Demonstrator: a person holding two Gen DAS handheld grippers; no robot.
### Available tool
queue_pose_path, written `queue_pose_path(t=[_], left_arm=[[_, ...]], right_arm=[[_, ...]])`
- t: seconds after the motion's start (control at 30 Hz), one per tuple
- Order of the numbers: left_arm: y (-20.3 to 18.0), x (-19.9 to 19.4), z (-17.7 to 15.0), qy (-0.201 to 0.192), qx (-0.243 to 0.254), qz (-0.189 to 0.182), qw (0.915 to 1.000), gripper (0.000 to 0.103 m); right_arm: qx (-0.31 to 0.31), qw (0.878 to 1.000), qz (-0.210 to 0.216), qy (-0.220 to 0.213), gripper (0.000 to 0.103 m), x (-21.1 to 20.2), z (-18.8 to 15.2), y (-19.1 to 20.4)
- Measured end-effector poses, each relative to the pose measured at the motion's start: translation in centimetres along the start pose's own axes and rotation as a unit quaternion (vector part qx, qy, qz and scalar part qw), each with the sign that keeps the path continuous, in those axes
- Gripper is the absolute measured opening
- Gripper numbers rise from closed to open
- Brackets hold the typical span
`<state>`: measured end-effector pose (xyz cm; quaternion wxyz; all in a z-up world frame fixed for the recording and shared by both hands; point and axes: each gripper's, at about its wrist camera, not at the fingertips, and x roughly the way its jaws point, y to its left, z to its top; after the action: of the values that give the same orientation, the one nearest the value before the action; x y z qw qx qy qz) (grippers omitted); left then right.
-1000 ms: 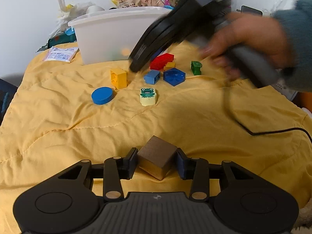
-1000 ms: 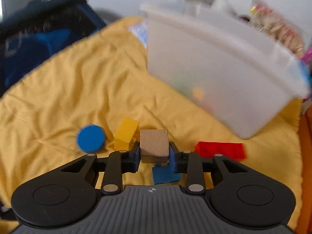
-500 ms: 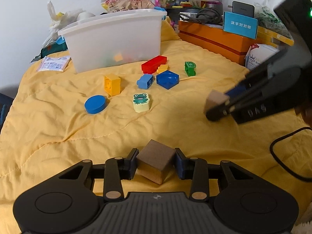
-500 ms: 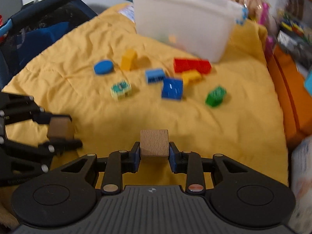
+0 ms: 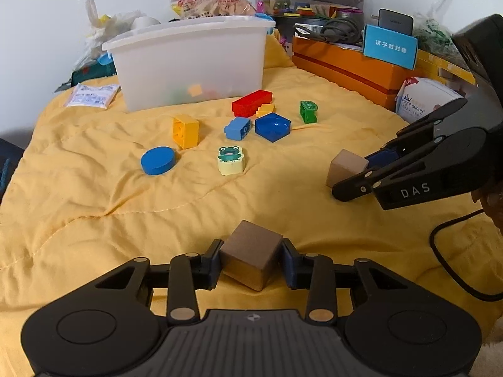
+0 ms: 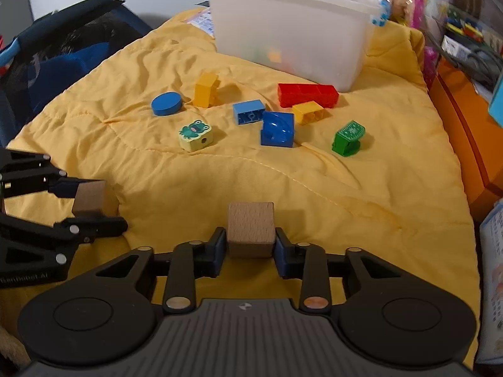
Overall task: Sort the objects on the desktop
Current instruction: 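Carry both wooden cubes over the bin and open both grippers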
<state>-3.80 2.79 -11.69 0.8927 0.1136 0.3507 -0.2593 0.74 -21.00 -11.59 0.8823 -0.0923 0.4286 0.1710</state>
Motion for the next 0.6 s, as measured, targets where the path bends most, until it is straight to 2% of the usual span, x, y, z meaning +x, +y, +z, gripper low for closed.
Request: queue_pose_path(t=[0.13, 0.37, 0.47, 0.6], left_arm=[[-0.1, -0.8, 0.3, -0.008, 0.005, 0.002, 1.0000, 0.041], [0.6, -2.7, 3.0, -0.047, 0.009, 0.017, 0.9987, 0.042], [1.7, -2.9, 5.3, -0.068, 0.014, 0.021, 0.9973, 0.041], [4.2, -2.5, 10.9, -0.112, 0.018, 0.027, 0.9932, 0.042]], right_arm=[[-0.018, 1.000, 0.000, -0.001, 0.033, -0.3, 0.0, 0.7], [-0.026, 0.999, -0.001, -0.026, 0.033, -1.9, 1.3, 0.8], [-0.019, 0.999, 0.001, -0.030, 0.033, -2.2, 2.5, -0.3], [0.024, 0.998, -0.001, -0.064, 0.033, -2.8, 6.6, -3.5]])
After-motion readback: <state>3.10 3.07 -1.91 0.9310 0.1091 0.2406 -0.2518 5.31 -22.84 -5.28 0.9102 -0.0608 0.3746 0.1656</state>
